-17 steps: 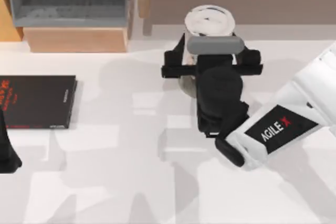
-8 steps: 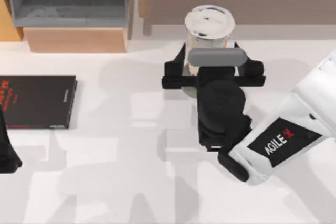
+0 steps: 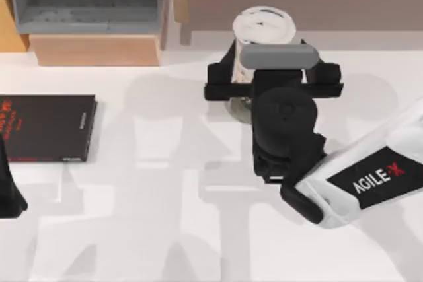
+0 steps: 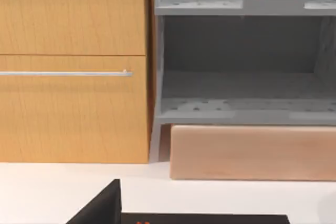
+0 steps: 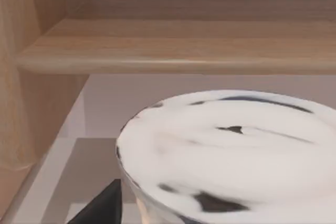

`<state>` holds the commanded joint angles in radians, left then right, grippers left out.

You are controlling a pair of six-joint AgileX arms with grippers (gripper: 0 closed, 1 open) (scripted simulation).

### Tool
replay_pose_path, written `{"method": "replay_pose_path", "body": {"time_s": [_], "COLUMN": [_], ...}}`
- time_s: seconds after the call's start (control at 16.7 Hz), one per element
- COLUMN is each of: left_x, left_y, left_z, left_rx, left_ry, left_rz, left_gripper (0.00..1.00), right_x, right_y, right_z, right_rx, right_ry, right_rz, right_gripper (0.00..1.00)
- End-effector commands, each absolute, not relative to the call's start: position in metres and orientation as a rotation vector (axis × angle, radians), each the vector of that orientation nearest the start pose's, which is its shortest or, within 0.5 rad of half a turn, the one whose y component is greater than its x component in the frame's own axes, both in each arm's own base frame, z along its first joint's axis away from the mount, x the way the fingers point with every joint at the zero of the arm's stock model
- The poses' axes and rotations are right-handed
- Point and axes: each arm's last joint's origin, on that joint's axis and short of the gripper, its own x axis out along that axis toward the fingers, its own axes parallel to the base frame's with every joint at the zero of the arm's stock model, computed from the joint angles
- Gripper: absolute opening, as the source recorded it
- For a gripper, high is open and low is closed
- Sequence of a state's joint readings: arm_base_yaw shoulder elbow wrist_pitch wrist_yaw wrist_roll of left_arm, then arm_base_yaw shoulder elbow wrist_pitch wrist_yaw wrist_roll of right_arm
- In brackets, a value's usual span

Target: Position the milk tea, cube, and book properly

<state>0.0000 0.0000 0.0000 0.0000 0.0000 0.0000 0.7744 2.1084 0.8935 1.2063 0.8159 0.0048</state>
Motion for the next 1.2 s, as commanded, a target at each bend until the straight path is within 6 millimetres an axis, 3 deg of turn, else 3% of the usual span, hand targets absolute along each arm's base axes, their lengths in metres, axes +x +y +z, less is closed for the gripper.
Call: {"method": "replay_pose_path", "body": {"time_s": [0.3,0.48,0.66,0.9,1.2], "left_x": [0.106,0.106,0.106,0.106,0.106], "left_y": [-0.001,-0.001,-0.001,-0.001,-0.001], "left_z": [0.16,0.16,0.16,0.16,0.16], "left_rx": [0.0,0.0,0.0,0.0,0.0], "left_ry": [0.0,0.0,0.0,0.0,0.0], "left_rz": [0.0,0.0,0.0,0.0,0.0], "left_gripper": [1.0,1.0,1.0,1.0,1.0], "right_x": [0.287,0.291,0.303,0.33,0.352], "right_y": [0.26,0.259,0.253,0.216,0.143], "right_z": [0.129,0.131,0.148,0.181,0.208], "right_rx": [-0.012,-0.013,-0.049,-0.18,-0.41], "right_ry": [-0.001,-0.005,-0.005,0.045,0.269], "right_rz": [-0.017,-0.024,-0.023,-0.027,-0.012], "right_gripper": [1.0,1.0,1.0,1.0,1.0]}}
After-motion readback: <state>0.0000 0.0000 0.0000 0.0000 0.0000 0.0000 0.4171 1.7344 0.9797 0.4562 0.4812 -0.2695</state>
